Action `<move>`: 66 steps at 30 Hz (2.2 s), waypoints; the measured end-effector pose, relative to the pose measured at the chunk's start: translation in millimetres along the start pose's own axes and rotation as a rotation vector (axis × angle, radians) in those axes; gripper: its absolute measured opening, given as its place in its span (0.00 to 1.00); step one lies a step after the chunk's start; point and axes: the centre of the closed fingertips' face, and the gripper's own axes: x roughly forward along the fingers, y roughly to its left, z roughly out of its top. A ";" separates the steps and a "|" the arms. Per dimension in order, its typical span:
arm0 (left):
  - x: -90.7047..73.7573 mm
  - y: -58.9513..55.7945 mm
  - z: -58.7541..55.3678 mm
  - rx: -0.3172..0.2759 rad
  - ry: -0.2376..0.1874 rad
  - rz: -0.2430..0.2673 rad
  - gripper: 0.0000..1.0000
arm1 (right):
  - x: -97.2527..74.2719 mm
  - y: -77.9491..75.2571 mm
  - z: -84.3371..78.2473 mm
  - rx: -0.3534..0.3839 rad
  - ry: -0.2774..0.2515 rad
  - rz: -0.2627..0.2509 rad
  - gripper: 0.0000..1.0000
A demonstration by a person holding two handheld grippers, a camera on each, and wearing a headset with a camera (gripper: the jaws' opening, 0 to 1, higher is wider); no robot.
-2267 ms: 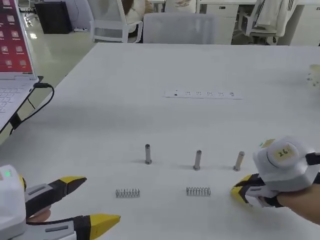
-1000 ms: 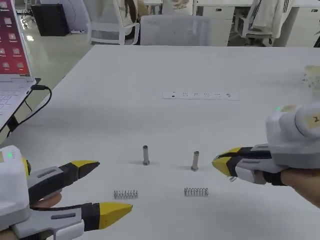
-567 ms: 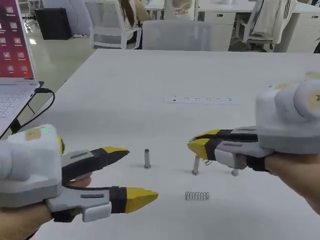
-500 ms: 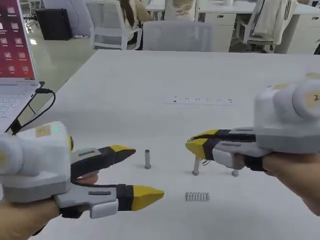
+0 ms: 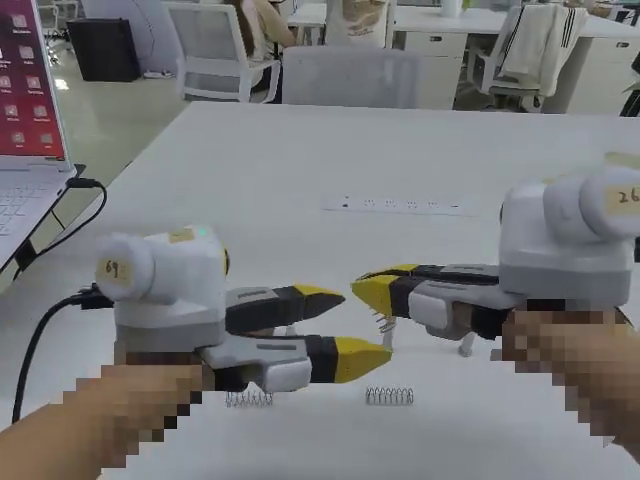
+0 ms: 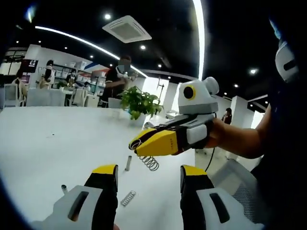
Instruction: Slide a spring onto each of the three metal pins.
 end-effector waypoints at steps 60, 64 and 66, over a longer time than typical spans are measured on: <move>-10.9 -16.5 -43.7 0.244 0.188 -0.090 0.03 | -5.5 36.6 -28.9 -0.014 0.159 0.105 0.07; -6.6 -14.9 -37.7 0.187 0.147 -0.090 0.08 | -6.8 34.6 -19.6 0.034 0.112 0.108 0.07; -7.6 -14.7 -34.9 0.199 0.132 -0.089 0.03 | -5.9 35.0 -19.7 0.016 0.117 0.102 0.07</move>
